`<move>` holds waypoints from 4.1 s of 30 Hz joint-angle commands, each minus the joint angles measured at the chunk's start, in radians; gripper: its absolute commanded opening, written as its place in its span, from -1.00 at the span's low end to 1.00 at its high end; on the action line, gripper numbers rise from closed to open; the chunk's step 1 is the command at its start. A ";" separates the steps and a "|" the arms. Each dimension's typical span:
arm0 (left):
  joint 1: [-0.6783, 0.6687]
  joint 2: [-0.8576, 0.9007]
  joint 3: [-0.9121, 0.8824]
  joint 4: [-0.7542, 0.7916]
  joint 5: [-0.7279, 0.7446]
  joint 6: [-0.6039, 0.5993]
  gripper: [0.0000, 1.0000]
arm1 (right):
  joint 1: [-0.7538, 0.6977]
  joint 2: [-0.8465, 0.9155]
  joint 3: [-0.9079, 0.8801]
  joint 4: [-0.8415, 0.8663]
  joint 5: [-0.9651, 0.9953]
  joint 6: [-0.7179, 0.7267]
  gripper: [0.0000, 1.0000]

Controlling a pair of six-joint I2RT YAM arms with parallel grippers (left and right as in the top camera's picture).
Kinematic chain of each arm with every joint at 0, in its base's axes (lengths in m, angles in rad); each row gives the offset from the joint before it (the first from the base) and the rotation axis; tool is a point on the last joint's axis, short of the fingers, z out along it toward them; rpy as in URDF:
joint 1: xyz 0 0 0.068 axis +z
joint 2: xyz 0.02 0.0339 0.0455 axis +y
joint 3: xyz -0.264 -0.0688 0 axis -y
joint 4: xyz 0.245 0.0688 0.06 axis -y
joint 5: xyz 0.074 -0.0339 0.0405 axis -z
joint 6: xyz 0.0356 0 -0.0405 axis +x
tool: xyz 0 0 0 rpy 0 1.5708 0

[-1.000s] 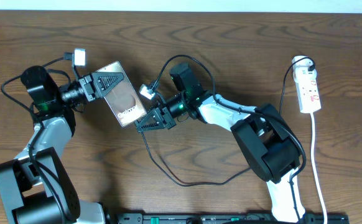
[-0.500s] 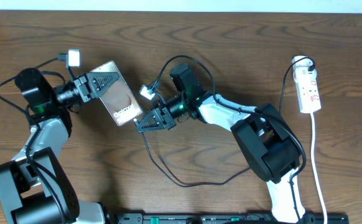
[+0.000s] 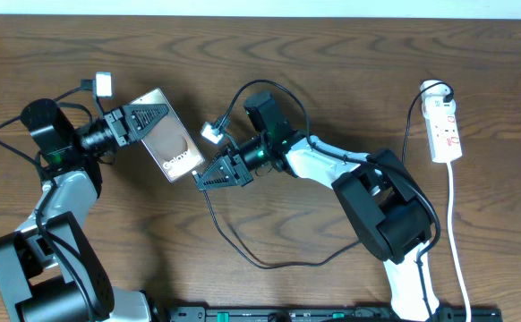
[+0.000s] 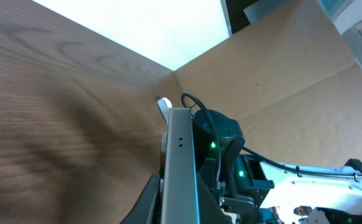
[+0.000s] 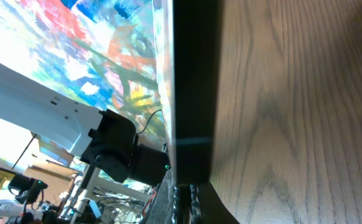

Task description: Plug charger to phone and switch on socket

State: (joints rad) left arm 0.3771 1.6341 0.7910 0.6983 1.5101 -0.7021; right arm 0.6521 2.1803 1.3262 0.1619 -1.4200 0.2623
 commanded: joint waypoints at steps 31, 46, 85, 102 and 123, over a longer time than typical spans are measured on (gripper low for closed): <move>-0.003 -0.020 -0.001 -0.003 0.023 0.032 -0.85 | 0.021 -0.003 0.001 0.007 -0.002 0.007 -0.98; -0.003 -0.020 -0.001 -0.006 0.047 0.033 -0.85 | 0.029 -0.003 0.001 0.031 0.001 0.007 -0.98; -0.003 -0.020 -0.002 -0.018 0.061 0.036 -0.85 | 0.029 -0.003 0.001 0.067 0.023 0.022 -0.98; -0.003 -0.020 -0.010 -0.018 0.061 0.036 -0.85 | 0.028 -0.003 0.001 0.127 0.042 0.120 -0.98; -0.003 -0.020 -0.034 -0.017 0.061 0.037 -0.85 | 0.017 -0.003 0.001 0.158 0.053 0.135 -0.98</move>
State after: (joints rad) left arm 0.3794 1.6341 0.7738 0.6834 1.5200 -0.6727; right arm 0.6785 2.1815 1.3151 0.2993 -1.3972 0.3908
